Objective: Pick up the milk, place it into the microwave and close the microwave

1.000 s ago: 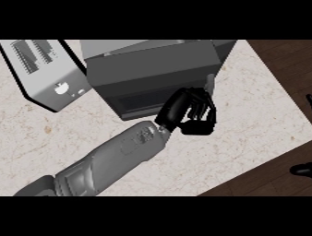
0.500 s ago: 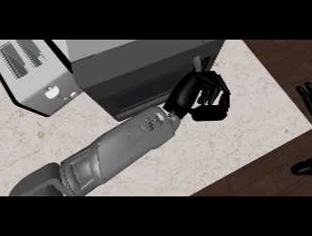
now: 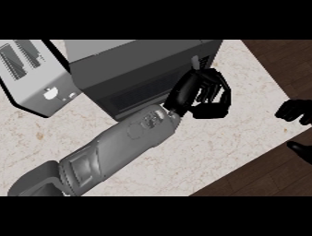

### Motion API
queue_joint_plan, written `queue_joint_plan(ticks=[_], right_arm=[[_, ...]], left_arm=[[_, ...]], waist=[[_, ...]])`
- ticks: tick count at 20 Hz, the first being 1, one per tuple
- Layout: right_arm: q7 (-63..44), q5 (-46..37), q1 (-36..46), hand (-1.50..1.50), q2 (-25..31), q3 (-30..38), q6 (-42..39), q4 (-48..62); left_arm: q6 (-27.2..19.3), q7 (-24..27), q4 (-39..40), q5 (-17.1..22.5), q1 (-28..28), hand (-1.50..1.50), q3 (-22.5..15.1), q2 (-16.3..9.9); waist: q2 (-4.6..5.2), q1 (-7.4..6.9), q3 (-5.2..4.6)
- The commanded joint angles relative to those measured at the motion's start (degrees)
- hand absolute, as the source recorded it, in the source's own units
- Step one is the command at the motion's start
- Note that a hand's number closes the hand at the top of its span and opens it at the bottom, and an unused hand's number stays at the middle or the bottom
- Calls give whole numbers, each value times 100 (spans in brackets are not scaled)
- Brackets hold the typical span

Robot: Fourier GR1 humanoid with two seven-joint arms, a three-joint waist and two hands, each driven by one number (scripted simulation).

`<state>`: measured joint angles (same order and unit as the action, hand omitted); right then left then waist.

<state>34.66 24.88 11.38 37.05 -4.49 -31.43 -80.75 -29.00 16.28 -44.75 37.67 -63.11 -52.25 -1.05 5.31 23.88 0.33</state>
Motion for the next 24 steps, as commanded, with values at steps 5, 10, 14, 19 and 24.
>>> queue_joint_plan(ticks=[5,10,14,19,24], right_arm=[[112,-40,164,150,108,-501,-616,-714],[-59,37,122,150,199,-636,-604,-1055],[-169,80,149,150,179,-744,-530,-1283],[-254,131,105,150,190,-837,-478,-1545],[-358,195,52,150,229,-914,-447,-1789]], left_arm=[[-64,31,189,244,-267,150,31,98],[-228,71,206,323,-255,150,-7,95],[-313,121,198,334,-335,150,-43,93],[-409,160,212,405,-280,150,-71,91],[-565,211,148,442,-316,150,-79,90]], waist=[[6,163,12],[-11,307,16],[0,329,21],[10,340,18],[7,412,19]])
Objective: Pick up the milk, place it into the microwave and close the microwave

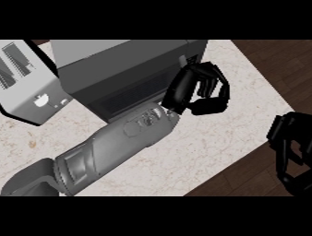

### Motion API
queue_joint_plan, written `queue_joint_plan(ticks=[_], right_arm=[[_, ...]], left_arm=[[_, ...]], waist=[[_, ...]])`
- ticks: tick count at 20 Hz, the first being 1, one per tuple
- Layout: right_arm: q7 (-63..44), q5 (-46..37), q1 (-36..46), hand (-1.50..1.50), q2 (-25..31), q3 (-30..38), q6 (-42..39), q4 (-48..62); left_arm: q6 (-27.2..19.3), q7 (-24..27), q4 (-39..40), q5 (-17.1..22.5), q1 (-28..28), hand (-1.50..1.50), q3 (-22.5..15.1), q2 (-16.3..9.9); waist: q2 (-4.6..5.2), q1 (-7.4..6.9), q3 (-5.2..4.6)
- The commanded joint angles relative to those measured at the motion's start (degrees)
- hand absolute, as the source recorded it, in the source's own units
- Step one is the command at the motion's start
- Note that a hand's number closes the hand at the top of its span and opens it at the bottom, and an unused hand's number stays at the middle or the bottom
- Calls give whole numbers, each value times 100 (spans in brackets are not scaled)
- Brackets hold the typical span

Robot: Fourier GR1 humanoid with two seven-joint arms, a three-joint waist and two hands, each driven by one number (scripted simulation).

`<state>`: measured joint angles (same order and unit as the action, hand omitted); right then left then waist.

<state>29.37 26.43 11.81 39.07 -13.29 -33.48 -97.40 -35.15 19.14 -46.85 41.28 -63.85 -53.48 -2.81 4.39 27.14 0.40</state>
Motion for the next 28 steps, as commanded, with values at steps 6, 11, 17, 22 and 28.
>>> queue_joint_plan(ticks=[6,11,17,22,28], right_arm=[[-265,-66,-278,150,296,-561,-546,-296],[-329,75,-524,150,112,-784,-412,-569],[-407,74,-888,150,-94,-1006,-123,-927],[-455,-38,-1113,150,-225,-1131,122,-1197],[-549,-223,-1442,150,-449,-1442,417,-1531]], left_arm=[[-55,-623,787,563,-145,150,330,279],[146,-418,209,1824,305,150,1628,281],[710,-235,361,2393,648,150,1772,281],[1209,-103,585,2571,857,150,1692,281],[1753,62,761,2690,1047,150,1488,169]], waist=[[257,-114,8],[325,-349,-87],[233,-481,-60],[209,-666,-69],[199,-866,-81]])
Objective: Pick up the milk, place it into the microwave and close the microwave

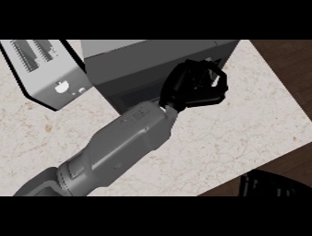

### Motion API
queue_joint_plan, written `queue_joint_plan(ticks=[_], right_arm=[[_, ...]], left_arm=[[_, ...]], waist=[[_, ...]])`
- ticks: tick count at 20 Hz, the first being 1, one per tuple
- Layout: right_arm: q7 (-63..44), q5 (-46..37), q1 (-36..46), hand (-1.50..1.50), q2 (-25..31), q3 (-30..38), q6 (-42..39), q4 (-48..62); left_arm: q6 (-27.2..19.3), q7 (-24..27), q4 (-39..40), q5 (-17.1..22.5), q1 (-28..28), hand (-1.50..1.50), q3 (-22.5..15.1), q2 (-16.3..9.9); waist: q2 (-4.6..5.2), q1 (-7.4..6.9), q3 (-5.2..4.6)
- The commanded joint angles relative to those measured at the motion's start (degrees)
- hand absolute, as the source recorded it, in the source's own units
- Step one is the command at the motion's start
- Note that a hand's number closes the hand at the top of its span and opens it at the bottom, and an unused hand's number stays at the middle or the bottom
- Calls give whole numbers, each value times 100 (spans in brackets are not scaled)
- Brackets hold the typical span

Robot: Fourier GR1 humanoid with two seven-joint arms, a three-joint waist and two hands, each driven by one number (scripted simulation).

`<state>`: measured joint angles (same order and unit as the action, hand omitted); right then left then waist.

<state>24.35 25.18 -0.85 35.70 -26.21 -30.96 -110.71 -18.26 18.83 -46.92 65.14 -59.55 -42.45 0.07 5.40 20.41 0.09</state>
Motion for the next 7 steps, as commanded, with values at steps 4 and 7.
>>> queue_joint_plan(ticks=[4,7], right_arm=[[-105,-251,-373,150,-226,-295,389,-463],[-147,-415,-452,150,-250,-371,507,-665]], left_arm=[[339,189,898,371,686,150,310,-149],[559,258,994,391,768,150,211,-175]], waist=[[45,-261,-52],[53,-273,-58]])
